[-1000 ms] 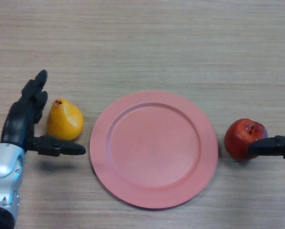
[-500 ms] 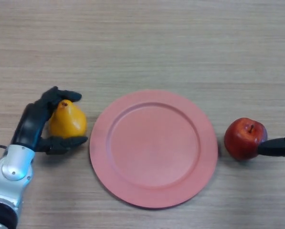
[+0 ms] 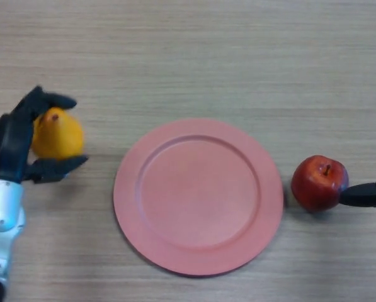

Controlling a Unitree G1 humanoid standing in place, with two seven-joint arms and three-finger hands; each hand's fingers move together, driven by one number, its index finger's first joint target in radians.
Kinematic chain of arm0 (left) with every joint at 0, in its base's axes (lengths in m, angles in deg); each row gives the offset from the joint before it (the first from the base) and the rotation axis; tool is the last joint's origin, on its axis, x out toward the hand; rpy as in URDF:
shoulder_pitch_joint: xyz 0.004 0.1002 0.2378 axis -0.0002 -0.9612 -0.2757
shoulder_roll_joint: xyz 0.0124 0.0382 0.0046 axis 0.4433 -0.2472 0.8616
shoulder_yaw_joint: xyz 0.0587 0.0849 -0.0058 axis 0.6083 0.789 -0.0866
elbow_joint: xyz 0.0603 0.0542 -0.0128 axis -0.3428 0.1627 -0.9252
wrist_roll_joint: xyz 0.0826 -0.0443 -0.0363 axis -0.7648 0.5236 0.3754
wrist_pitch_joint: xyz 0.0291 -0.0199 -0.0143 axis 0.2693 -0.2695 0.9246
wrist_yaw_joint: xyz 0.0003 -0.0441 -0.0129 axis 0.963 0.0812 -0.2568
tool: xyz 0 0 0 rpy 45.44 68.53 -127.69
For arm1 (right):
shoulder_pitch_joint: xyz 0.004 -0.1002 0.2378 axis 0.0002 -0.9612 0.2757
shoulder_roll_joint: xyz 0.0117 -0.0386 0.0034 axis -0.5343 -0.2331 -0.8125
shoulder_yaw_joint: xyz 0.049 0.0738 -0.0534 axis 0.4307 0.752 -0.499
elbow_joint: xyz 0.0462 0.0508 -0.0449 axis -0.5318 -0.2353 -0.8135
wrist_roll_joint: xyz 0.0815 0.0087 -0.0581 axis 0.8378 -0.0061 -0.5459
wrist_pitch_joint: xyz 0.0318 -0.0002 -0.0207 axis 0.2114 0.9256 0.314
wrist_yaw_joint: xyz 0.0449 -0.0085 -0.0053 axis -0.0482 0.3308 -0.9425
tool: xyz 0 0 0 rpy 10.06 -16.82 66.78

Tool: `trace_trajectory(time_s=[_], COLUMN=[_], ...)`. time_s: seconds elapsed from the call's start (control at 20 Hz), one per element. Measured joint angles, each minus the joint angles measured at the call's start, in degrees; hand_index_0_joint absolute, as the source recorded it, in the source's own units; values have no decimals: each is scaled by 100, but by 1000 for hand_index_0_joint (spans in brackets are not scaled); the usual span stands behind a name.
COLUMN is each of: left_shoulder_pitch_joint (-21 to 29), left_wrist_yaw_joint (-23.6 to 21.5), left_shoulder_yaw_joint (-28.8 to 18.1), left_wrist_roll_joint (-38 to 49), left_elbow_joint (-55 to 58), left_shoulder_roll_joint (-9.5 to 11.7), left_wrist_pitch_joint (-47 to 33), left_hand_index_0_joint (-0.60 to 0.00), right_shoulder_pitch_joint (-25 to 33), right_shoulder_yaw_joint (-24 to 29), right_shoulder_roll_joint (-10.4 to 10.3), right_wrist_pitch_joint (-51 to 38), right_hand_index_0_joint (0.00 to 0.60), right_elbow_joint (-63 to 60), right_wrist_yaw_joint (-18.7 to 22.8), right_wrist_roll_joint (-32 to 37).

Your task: Pick up the yellow pear and place it on the plate

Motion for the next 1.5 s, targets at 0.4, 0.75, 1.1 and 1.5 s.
trace_trajectory(time_s=[0.4,0.75,1.1,1.5], left_shoulder_pitch_joint=[-636,-637,-711,-971], left_wrist_yaw_joint=[1426,1961,1964,2127], left_shoulder_yaw_joint=[839,1267,1238,1010], left_wrist_roll_joint=[517,592,858,33], left_elbow_joint=[1810,1672,1923,2146], left_shoulder_roll_joint=[-985,-1071,-1070,-982], left_wrist_pitch_joint=[1019,1332,1851,1835], left_hand_index_0_joint=[-600,-600,-249,0], right_shoulder_pitch_joint=[0,-27,-25,-16], right_shoulder_yaw_joint=[2,27,43,39], right_shoulder_roll_joint=[0,0,2,1], right_wrist_pitch_joint=[139,147,208,304], right_hand_index_0_joint=[0,0,0,0], right_elbow_joint=[64,89,90,235], right_wrist_yaw_joint=[11,8,6,5], right_wrist_roll_joint=[122,125,124,123])
